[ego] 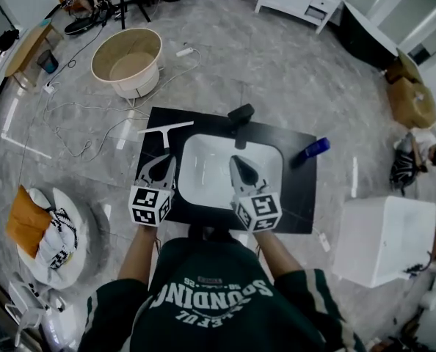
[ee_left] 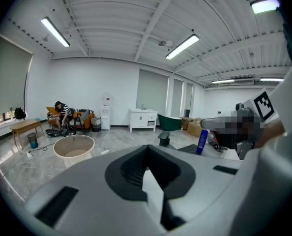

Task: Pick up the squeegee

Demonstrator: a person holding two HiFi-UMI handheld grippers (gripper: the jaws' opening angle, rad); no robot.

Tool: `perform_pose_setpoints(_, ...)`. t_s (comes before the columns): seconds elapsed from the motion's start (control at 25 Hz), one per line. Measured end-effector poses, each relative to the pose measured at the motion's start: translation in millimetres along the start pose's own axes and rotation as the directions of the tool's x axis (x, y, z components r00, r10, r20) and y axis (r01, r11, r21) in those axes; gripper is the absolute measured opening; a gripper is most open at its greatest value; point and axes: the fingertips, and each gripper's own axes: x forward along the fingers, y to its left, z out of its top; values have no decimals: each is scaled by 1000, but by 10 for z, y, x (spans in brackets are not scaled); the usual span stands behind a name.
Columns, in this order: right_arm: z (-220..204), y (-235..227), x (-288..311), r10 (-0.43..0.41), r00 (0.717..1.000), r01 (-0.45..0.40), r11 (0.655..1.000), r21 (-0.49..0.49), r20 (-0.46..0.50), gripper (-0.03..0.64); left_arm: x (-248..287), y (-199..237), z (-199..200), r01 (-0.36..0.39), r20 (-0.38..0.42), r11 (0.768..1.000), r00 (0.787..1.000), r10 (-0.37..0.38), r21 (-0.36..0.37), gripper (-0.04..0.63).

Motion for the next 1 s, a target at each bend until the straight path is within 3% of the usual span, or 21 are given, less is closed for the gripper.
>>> perform_pose_setpoints(0.52, 26, 86, 427, 128, 991, -129, 991, -26, -38, 2, -19, 334, -29, -131, -21, 990, 991, 130, -46, 4)
perform_pose_setpoints(0.64, -23, 125, 467, 151, 987, -153, 988, -34, -56, 2, -12, 328, -106, -127, -39, 989, 991, 124, -74, 51)
perform_pose_setpoints(0.76, -125, 135, 466, 153, 985, -155, 988, -20, -77, 2, -19, 320, -192, -143, -51, 982, 989, 138, -125, 162)
perform_pose_setpoints(1.0, -279, 181, 423, 169, 980, -170, 985, -4, -107, 2, -3, 279, -411, -190, -101, 970, 979, 176, -154, 173)
